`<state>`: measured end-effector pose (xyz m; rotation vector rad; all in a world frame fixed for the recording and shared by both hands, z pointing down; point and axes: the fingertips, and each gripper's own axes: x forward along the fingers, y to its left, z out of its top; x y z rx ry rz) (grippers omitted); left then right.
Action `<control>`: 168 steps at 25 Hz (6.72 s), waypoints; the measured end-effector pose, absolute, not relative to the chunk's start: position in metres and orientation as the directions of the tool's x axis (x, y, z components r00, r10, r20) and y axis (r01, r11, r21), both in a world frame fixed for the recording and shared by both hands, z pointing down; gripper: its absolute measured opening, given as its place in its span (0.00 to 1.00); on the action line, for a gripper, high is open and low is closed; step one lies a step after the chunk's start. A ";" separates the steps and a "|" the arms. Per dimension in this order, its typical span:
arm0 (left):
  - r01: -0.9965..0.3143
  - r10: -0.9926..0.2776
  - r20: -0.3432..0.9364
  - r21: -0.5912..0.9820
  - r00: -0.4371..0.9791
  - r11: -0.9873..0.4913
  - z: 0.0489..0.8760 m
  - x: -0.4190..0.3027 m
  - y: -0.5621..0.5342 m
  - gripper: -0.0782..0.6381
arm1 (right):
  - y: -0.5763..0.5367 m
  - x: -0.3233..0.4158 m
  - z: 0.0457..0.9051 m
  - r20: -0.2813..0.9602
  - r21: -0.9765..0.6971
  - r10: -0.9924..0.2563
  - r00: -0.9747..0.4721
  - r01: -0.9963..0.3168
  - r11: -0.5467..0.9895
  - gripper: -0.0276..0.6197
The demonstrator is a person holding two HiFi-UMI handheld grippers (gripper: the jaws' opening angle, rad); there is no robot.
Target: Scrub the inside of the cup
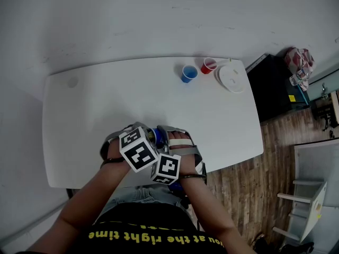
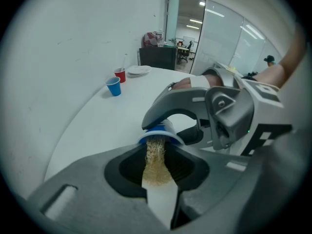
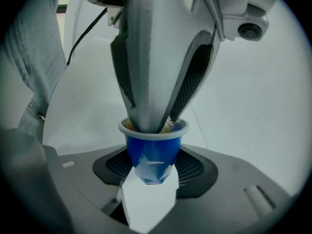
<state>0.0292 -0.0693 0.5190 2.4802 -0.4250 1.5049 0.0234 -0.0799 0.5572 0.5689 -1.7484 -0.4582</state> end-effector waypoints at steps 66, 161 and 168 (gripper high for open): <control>-0.326 -0.169 0.834 0.013 0.525 -0.945 0.493 0.004 -0.072 0.27 | -0.090 0.053 0.546 0.765 0.555 -0.617 -0.185 -0.298 0.777 0.45; -0.578 -0.268 0.735 0.202 0.623 -0.791 0.550 -0.020 -0.084 0.27 | -0.091 0.121 0.559 0.519 0.025 -0.673 -0.528 -0.777 0.629 0.45; -0.591 -0.266 0.751 0.199 0.604 -0.781 0.569 -0.027 -0.084 0.27 | -0.089 0.118 0.568 0.489 -0.005 -0.668 -0.560 -0.768 0.641 0.45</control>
